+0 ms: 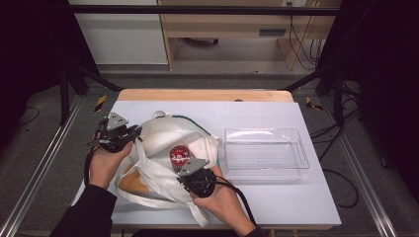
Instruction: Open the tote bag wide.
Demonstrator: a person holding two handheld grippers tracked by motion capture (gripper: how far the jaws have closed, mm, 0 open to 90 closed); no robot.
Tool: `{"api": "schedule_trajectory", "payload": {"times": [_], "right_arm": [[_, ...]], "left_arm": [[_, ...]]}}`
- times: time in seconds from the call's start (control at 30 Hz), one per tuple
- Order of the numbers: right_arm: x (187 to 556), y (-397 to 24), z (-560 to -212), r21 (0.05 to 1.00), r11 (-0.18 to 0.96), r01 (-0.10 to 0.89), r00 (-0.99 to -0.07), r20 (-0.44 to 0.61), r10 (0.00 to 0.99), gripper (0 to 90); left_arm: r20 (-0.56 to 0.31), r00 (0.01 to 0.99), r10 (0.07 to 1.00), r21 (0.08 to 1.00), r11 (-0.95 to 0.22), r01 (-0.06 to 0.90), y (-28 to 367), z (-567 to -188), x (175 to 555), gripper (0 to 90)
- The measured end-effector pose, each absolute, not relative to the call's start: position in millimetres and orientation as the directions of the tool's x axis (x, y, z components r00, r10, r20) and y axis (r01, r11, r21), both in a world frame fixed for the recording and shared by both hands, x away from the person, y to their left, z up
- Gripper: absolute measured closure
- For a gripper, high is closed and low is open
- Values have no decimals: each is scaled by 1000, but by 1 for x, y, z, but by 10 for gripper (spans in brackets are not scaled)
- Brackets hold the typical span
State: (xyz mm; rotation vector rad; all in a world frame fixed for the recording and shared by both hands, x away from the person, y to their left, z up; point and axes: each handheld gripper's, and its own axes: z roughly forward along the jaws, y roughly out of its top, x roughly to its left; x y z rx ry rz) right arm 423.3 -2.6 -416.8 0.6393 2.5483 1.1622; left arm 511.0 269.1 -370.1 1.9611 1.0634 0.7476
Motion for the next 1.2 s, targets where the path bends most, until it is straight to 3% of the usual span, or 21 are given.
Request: {"api": "schedule_trajectory", "payload": {"times": [1.2], "right_arm": [[393, -10, -453, 729, 639, 244, -889, -95, 449, 890]], "left_arm": [[102, 490, 866, 809, -359, 465, 271, -413, 510, 804]]}}
